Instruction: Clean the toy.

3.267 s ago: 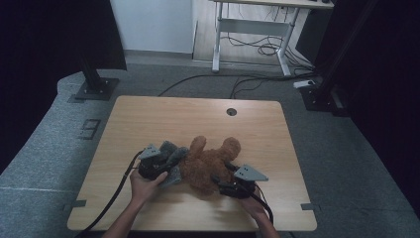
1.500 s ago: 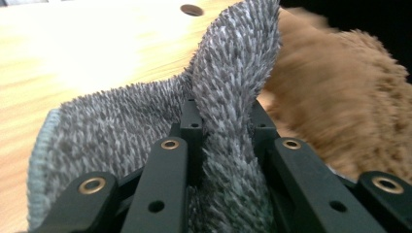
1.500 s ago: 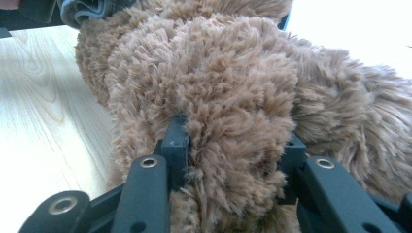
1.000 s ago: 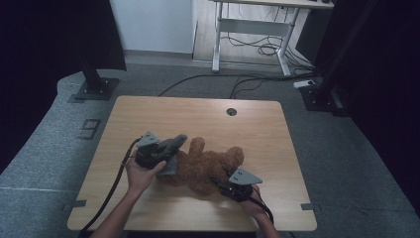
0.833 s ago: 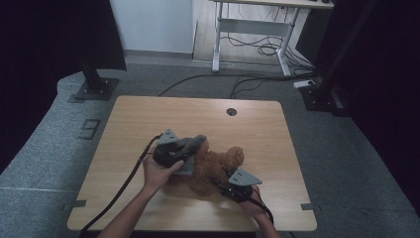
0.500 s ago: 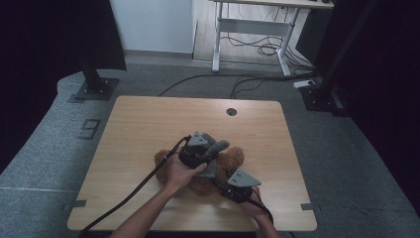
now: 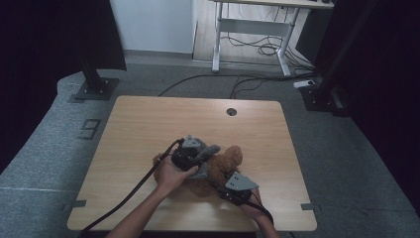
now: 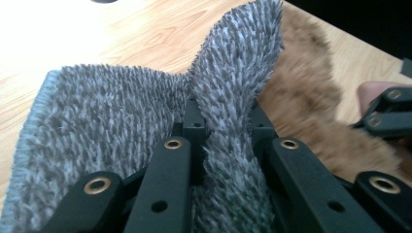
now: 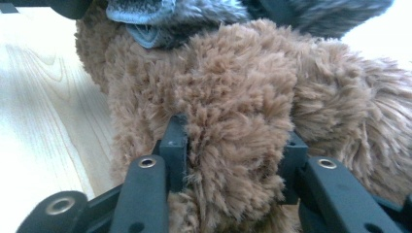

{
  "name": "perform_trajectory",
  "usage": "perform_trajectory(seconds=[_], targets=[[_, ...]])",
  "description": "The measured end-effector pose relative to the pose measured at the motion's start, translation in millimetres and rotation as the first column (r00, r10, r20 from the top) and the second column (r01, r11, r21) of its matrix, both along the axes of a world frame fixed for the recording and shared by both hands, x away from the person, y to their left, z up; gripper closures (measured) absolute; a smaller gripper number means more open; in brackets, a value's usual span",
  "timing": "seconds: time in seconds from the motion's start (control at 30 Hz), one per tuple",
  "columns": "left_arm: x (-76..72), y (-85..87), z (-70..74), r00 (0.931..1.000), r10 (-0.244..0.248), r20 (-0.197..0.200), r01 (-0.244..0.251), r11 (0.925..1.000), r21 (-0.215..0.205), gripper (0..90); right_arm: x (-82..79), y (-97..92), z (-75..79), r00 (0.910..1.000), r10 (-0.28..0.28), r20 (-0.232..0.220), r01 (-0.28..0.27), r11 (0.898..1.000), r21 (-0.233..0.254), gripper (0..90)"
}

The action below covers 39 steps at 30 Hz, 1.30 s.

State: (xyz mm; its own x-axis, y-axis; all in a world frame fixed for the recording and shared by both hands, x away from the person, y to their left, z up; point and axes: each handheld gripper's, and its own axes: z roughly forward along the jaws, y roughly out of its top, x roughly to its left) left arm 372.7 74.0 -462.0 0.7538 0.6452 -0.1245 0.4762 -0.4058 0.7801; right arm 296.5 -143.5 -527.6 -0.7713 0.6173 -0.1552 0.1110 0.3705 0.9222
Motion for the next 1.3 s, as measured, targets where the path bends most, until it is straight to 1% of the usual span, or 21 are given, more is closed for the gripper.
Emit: perform_trajectory(seconds=[0.03, 0.1, 0.17, 0.27, 0.3, 0.37, 0.4, 0.5, 0.57, 0.67, 0.73, 0.77, 0.8, 0.83, 0.87, 0.93, 1.03, 1.1, 1.13, 1.23, 1.3], targets=[[-0.9, 4.4, -2.9, 1.0, 0.001, -0.002, -0.001, 0.9999, -0.015, 77.2, -0.1, -1.0, 0.1, 1.0, 0.003, -0.007, -0.003, 1.0, 0.007, 55.4], [-4.4, 6.9, -5.9, 1.0, 0.006, 0.005, -0.006, 0.9995, -0.032, 77.4, 0.0, -2.0, -0.2, 0.9998, 0.004, -0.017, -0.004, 1.0, 0.029, 48.6], [-11.9, 8.2, -8.5, 0.9992, 0.009, 0.038, -0.007, 0.9994, -0.035, 77.5, 0.4, -3.6, 0.8, 0.9993, 0.017, -0.033, -0.016, 0.999, 0.046, 40.7], [-22.0, 7.5, -11.9, 0.9973, 0.01, 0.073, -0.008, 0.9995, -0.03, 77.8, 1.7, -8.5, 2.9, 0.9961, 0.033, -0.081, -0.027, 0.996, 0.079, 28.4], [-23.6, 7.9, -12.0, 0.9969, 0.008, 0.078, -0.006, 0.9995, -0.03, 77.8, 2.8, -11.9, 3.4, 0.9931, 0.043, -0.109, -0.032, 0.994, 0.1, 25.5], [-26.2, 10.4, -12.2, 0.9973, 0.004, 0.073, -0.001, 0.9991, -0.043, 77.9, 3.8, -17.5, 4.3, 0.9883, 0.056, -0.142, -0.037, 0.99, 0.133, 20.8], [-26.7, 11.1, -12.4, 0.9975, 0.003, 0.07, 0.001, 0.9988, -0.049, 77.8, 4.4, -21.4, 5.6, 0.9868, 0.065, -0.148, -0.042, 0.987, 0.155, 19.2], [-30.7, 12.7, -12.3, 0.9974, -0.002, 0.072, 0.006, 0.9982, -0.059, 77.9, 7.5, -26.9, 8.8, 0.9854, 0.06, -0.159, -0.027, 0.98, 0.199, 14.8], [-32.8, 13.4, -12.6, 0.9973, -0.004, 0.073, 0.009, 0.998, -0.063, 77.9, 11.4, -25.9, 7.4, 0.9819, 0.056, -0.181, -0.021, 0.981, 0.193, 12.2], [-37.8, 15.4, -12.4, 0.9973, -0.008, 0.073, 0.013, 0.9972, -0.074, 77.9, 18.3, -18.8, 3.6, 0.9756, 0.076, -0.206, -0.039, 0.983, 0.181, 5.8], [-40.8, 16.5, -12.9, 0.9969, -0.007, 0.078, 0.014, 0.9968, -0.079, 77.9, 19.7, -14.4, 2.6, 0.9736, 0.096, -0.207, -0.062, 0.984, 0.166, 6.8], [-42.5, 17.1, -13.1, 0.9967, -0.006, 0.08, 0.013, 0.9967, -0.081, 77.9, 18.9, -12.0, 1.7, 0.973, 0.112, -0.202, -0.081, 0.985, 0.155, 12.2], [-44.0, 17.6, -13.3, 0.9967, -0.008, 0.081, 0.015, 0.9965, -0.082, 77.8, 17.0, -10.1, 0.8, 0.9735, 0.121, -0.194, -0.095, 0.986, 0.136, 14.7], [-45.1, 17.9, -12.9, 0.9966, -0.01, 0.082, 0.017, 0.9963, -0.084, 77.8, 15.2, -8.0, 0.1, 0.9751, 0.116, -0.189, -0.096, 0.989, 0.113, 18.9], [-45.7, 18.3, -11.7, 0.9966, -0.012, 0.081, 0.019, 0.996, -0.087, 77.8, 13.1, -7.7, -0.1, 0.9764, 0.117, -0.182, -0.099, 0.99, 0.101, 22.5], [-44.8, 18.8, -7.6, 0.9974, -0.014, 0.071, 0.021, 0.9948, -0.1, 77.8, 10.1, -8.6, -1.1, 0.9797, 0.115, -0.164, -0.1, 0.99, 0.098, 29.4], [-42.0, 14.6, 2.1, 0.9979, -0.022, 0.062, 0.028, 0.9943, -0.103, 77.7, 8.8, -9.0, -2.9, 0.9791, 0.123, -0.162, -0.105, 0.988, 0.114, 37.1], [-40.1, 7.2, 10.0, 0.9979, -0.039, 0.051, 0.044, 0.9934, -0.106, 77.7, 8.1, -9.1, -2.7, 0.9798, 0.124, -0.157, -0.106, 0.988, 0.115, 40.0], [-38.4, 1.2, 15.0, 0.9972, -0.051, 0.055, 0.056, 0.9935, -0.099, 77.7, 7.6, -9.0, -2.8, 0.981, 0.124, -0.149, -0.108, 0.988, 0.113, 40.9], [-32.5, -14.5, 23.0, 0.9963, -0.071, 0.048, 0.075, 0.9926, -0.095, 77.5, 5.4, -8.6, -2.7, 0.9839, 0.126, -0.127, -0.114, 0.989, 0.099, 41.5], [-28.1, -26.3, 27.7, 0.9955, -0.082, 0.046, 0.086, 0.9928, -0.083, 77.3, 3.6, -7.6, -2.5, 0.9858, 0.123, -0.115, -0.113, 0.99, 0.088, 41.5]])
